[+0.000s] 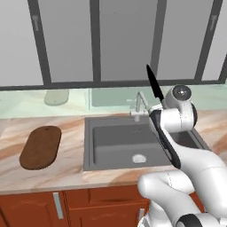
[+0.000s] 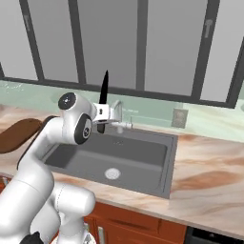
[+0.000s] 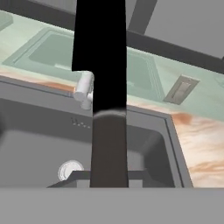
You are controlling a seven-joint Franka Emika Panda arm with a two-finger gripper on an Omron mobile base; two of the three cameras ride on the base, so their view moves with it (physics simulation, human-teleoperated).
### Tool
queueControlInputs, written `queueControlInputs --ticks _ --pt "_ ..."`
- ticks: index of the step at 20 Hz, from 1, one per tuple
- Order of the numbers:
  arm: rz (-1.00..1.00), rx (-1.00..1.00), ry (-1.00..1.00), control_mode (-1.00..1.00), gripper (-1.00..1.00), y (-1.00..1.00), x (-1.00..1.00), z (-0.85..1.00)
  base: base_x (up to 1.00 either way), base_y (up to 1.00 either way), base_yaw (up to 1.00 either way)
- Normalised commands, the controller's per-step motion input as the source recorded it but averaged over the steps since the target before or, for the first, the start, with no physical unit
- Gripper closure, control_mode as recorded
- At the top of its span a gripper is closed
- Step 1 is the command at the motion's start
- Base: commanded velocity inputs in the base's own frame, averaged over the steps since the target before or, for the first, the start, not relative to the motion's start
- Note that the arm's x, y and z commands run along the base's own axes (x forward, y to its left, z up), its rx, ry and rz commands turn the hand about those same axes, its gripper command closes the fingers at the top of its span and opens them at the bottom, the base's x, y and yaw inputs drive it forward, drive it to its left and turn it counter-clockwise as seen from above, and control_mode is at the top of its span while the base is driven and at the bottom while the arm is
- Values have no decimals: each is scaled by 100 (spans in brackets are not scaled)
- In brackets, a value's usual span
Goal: Pick up the knife from the drawer and place it on the cutting board. Then place the meat from the plate to the cutting board.
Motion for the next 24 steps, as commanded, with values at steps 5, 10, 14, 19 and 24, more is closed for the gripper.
queueControlInputs --ticks 5,10,14,19,24 --pt "0 0 0 100 100 0 0 0 -36 54 8" --pt "0 0 0 100 100 0 0 0 -8 17 0" --pt "0 0 0 100 100 0 0 0 0 58 0" --pt "0 0 0 100 100 0 0 0 8 98 -2" --pt "0 0 0 100 100 0 0 0 16 91 0"
